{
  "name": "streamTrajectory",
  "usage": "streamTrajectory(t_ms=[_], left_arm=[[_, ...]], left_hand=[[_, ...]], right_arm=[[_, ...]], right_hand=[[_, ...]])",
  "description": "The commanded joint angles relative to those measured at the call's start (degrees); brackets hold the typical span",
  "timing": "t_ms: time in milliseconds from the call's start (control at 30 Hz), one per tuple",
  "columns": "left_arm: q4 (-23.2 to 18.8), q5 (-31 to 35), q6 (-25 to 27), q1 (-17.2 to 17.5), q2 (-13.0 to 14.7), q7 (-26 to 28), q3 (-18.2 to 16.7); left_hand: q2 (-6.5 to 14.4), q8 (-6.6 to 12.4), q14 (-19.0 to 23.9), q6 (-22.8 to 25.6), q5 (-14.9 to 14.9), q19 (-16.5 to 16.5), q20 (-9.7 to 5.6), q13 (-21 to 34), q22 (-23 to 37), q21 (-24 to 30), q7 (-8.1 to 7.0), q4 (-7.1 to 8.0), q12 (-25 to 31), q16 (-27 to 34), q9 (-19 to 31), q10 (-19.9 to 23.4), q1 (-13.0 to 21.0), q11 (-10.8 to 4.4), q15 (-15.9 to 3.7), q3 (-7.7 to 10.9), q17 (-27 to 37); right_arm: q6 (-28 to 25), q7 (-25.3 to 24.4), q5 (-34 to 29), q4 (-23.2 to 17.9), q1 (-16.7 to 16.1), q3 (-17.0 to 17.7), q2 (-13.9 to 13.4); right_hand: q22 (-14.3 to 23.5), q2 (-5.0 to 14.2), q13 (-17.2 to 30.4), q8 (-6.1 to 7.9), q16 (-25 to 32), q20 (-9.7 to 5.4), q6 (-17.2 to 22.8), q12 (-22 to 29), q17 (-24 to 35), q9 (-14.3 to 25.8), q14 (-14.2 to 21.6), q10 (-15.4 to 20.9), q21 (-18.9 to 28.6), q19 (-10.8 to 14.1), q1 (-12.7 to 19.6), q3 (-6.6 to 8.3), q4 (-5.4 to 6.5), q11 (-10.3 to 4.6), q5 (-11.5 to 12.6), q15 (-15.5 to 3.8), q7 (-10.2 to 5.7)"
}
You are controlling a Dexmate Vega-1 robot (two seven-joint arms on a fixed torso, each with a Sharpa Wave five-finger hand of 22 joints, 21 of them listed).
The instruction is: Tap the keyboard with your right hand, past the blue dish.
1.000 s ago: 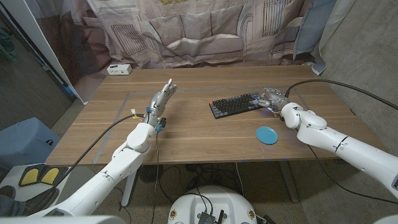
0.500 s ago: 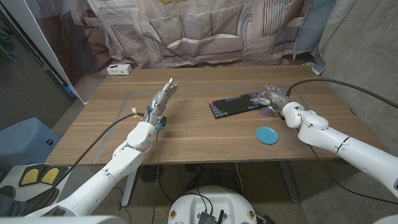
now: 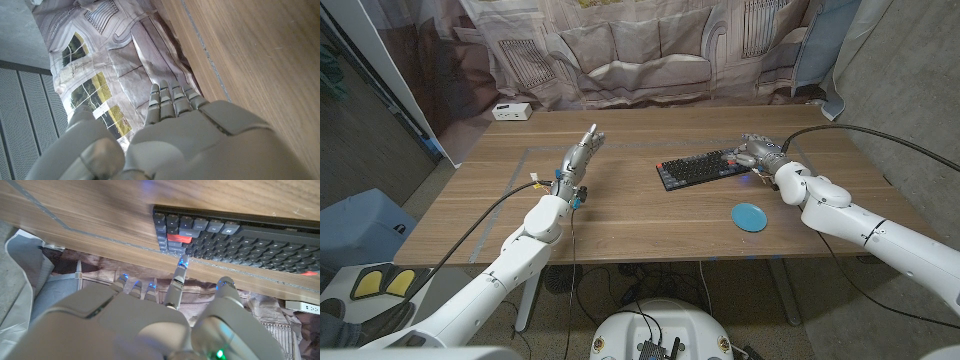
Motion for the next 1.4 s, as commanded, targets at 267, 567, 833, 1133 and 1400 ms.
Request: streamTrajectory(t_ms=[267, 567, 833, 1133, 1400], left_arm=[[-0.28, 0.10, 0.19, -0.37, 0.24, -0.27, -0.12], [-0.26, 0.20, 0.43, -0.58, 0.31, -0.40, 0.02], [-0.76, 0.27, 1.00, -0.53, 0.53, -0.24, 0.01], [-0.93, 0.32, 1.24, -0.55, 0.68, -0.26, 0.04], [-0.84, 0.36, 0.81, -0.48, 0.65, -0.34, 0.01]], left_hand=[[0.45, -0.23, 0.49, 0.41, -0.18, 0.51, 0.20, 0.10, 0.24, -0.06, -0.03, -0.36, -0.25, -0.19, 0.19, 0.53, 0.28, -0.08, 0.26, -0.04, 0.31], [0.48, -0.25, 0.47, 0.44, -0.19, 0.58, 0.61, 0.11, 0.24, -0.06, -0.05, -0.41, -0.30, -0.22, 0.20, 0.55, 0.29, -0.24, 0.18, -0.06, 0.32], [0.51, -0.25, 0.50, 0.51, -0.20, 0.58, 0.80, 0.11, 0.24, -0.08, -0.03, -0.45, -0.30, -0.22, 0.20, 0.65, 0.30, -0.30, 0.23, -0.07, 0.32], [0.59, -0.24, 0.53, 0.64, -0.21, 0.59, 1.40, 0.12, 0.24, -0.11, -0.07, -0.51, -0.29, -0.24, 0.20, 0.84, 0.34, -0.24, 0.22, -0.05, 0.32], [0.75, -0.20, 0.59, 0.80, -0.21, 0.65, 1.28, 0.13, 0.25, -0.10, -0.09, -0.58, -0.31, -0.23, 0.20, 0.91, 0.44, -0.30, 0.29, 0.02, 0.32]], right_arm=[[0.01, -1.84, 0.50, -3.05, -2.17, 2.20, -1.14], [0.23, -2.14, 1.92, -4.37, -3.48, 3.62, -1.86], [1.19, -3.53, 2.85, -4.34, -4.41, 4.47, -1.90], [4.10, -5.80, 4.65, -3.82, -5.64, 5.88, -1.94], [4.47, -6.63, 5.42, -4.69, -6.53, 6.87, -2.21]], right_hand=[[0.18, -0.04, 0.02, -0.28, 0.33, 0.54, -0.76, 0.50, 0.10, 0.14, -4.30, 0.45, 0.30, -2.32, 1.18, 0.44, -0.11, 0.54, -0.33, 0.45, 0.10], [0.14, -0.10, 0.03, -0.68, 0.55, 0.70, -2.24, 0.56, 0.05, 0.20, -2.98, 1.23, 0.98, 0.11, 1.67, 0.74, -0.25, 0.80, -0.37, 0.54, 0.85], [0.10, -0.53, 0.07, -2.05, 0.20, 1.35, -13.16, 0.24, 0.04, 0.26, -2.06, 1.93, 0.79, 1.84, 2.34, 1.11, -0.25, 0.92, -0.51, 0.52, 1.84], [-0.04, -0.56, 0.11, -2.12, -0.21, -1.93, -31.31, -0.39, 0.00, 0.02, -0.70, 2.29, 0.53, 5.00, 3.30, 1.67, -0.09, 1.59, -0.65, 0.43, 3.21], [-0.05, -0.60, 0.12, -1.27, -0.39, -2.67, -32.41, -0.65, 0.01, -0.01, -0.75, 1.81, 0.30, 5.20, 3.31, 1.67, -0.01, 1.79, -0.68, 0.47, 3.95]])
